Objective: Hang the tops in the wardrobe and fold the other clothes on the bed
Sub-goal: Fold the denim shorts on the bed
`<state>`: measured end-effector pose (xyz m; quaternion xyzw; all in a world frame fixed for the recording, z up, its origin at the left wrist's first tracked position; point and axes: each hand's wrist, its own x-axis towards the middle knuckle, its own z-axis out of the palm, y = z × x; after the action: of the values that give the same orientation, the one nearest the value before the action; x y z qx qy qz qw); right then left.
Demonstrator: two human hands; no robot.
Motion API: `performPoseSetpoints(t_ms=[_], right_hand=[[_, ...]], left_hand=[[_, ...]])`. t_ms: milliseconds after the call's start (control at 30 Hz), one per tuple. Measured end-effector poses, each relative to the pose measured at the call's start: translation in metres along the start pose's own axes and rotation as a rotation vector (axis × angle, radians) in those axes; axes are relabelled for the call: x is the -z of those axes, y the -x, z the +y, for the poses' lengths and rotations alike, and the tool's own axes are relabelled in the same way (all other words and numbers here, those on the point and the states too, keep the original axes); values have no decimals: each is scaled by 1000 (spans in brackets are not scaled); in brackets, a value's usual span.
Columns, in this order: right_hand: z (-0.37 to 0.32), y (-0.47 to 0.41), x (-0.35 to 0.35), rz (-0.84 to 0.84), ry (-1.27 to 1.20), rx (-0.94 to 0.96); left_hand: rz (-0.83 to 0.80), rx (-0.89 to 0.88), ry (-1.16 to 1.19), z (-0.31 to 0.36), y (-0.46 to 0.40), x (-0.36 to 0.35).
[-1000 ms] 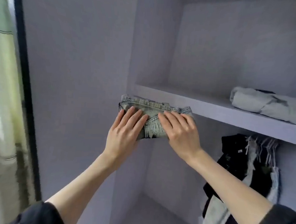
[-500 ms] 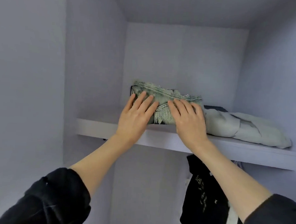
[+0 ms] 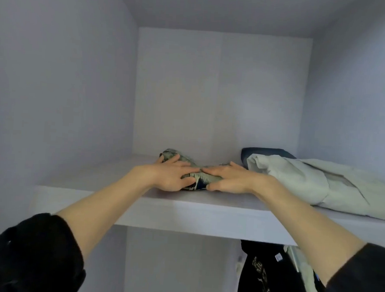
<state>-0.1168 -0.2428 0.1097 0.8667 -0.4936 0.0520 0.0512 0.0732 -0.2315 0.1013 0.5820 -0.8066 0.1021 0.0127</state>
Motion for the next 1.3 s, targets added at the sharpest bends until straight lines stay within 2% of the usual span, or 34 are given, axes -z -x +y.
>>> performPoseSetpoints(t_ms=[100, 300, 433, 533, 833, 933, 1000, 1100, 1233, 1300], right_hand=[[23, -24, 25, -118, 80, -58], [124, -49, 58, -62, 246, -273], [174, -53, 27, -71, 122, -301], [188, -59, 2, -137, 72, -285], [195, -65, -8, -151, 77, -261], [189, -59, -3, -1, -54, -231], [184, -54, 5, 133, -116, -200], [172, -42, 22, 177, -64, -221], [156, -12, 47, 260, -62, -311], [147, 18, 58, 348, -43, -357]], left_hand=[[-63, 9, -83, -5, -37, 1], [-202, 77, -205, -1, -125, 3], [-255, 85, -286, 8, -182, 2], [-266, 79, -335, 10, -220, -5], [-121, 60, -204, 0, -262, -28], [-101, 85, -213, 9, -257, -19], [-32, 65, -110, 18, -249, -4], [63, -22, 63, 40, -228, 23], [151, -163, 140, 78, -191, 56], [265, -227, 177, 99, -163, 66]])
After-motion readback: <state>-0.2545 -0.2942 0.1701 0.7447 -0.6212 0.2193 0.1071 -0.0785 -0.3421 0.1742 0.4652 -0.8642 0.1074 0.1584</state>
